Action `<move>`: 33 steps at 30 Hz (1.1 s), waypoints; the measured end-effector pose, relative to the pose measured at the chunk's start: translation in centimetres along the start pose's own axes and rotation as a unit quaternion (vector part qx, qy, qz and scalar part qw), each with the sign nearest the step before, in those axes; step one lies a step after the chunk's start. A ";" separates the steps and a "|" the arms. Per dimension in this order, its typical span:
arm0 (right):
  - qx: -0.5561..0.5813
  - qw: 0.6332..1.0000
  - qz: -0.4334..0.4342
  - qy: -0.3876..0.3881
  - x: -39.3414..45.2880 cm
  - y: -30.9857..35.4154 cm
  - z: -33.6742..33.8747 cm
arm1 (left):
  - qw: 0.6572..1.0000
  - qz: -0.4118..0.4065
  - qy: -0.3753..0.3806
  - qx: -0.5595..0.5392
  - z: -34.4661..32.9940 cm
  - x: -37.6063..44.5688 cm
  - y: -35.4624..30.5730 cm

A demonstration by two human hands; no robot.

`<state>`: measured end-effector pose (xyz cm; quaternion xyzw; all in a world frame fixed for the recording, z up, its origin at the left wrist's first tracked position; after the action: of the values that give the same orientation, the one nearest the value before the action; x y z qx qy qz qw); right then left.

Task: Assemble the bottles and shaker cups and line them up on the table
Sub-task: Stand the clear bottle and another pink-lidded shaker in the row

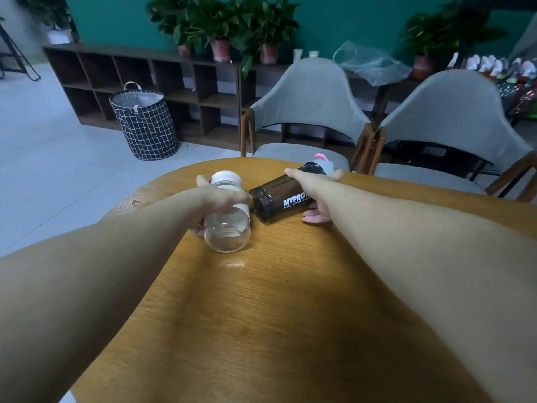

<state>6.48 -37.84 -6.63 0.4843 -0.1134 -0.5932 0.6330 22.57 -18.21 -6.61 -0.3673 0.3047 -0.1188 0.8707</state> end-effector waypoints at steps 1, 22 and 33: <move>0.010 1.000 -0.005 0.010 0.0 0.1 0.1 | 1.000 0.001 -0.002 -0.001 0.1 0.1 0.0; 0.077 0.989 0.122 0.029 -7.5 -8.7 18.7 | 0.941 -0.246 0.114 -0.201 -10.3 -15.3 -9.4; 0.030 0.979 0.191 -0.070 -12.1 -21.1 37.1 | 0.893 -0.348 0.194 -0.210 -26.3 -28.8 -14.7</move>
<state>-37.00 -41.56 1.57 0.4302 -0.2655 -0.4897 0.7103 -16.05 -31.04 2.23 -0.5939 0.3386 -0.4159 0.5997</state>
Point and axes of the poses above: each hand's wrist, its own x-axis towards the middle knuckle, its own z-axis out of the back of the hand, y = z × x, the point moved 8 cm from there along x, towards the middle knuckle, and after that the axes turned 9 degrees about -x, right-handed, at the moved point
